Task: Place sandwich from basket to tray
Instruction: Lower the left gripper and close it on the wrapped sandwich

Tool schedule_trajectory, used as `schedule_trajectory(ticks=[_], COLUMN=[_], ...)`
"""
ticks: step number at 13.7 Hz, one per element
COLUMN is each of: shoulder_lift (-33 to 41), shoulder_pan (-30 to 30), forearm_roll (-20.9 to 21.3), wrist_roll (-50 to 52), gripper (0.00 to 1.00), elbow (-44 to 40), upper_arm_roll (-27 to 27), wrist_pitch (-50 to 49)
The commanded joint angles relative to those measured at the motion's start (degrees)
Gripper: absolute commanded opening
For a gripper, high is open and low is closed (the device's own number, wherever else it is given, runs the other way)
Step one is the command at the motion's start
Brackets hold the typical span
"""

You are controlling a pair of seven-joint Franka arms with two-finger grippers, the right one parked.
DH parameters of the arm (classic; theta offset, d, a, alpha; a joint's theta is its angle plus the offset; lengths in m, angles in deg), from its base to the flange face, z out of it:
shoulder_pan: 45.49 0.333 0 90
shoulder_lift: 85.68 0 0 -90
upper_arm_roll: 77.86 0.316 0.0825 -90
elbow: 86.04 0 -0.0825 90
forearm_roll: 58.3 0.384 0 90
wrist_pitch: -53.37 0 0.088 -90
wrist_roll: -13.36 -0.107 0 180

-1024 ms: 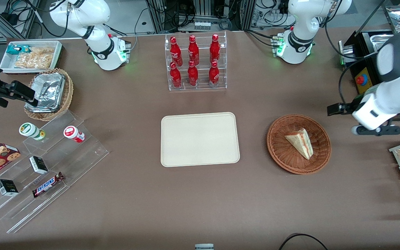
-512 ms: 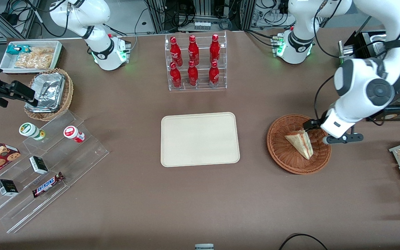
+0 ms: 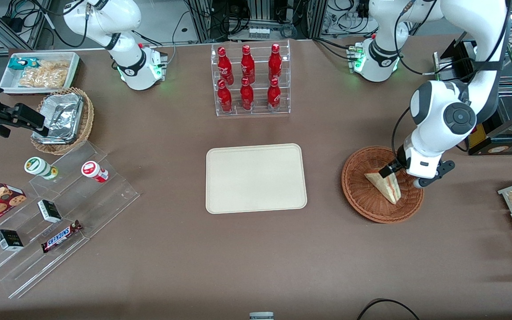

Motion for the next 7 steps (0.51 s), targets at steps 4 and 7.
schedule_trajectory(ticks=[4, 7], shoulder_lift=[-6.04, -7.54], shoulder_pan=[0.14, 0.32], forearm_roll=[-0.6, -0.69], wrist_roll=[4.67, 4.76], gripper=[1.0, 0.97], elbow=[0.21, 0.21], upper_arm_roll=[0.1, 0.19], wrist_pitch=[6.64, 7.97])
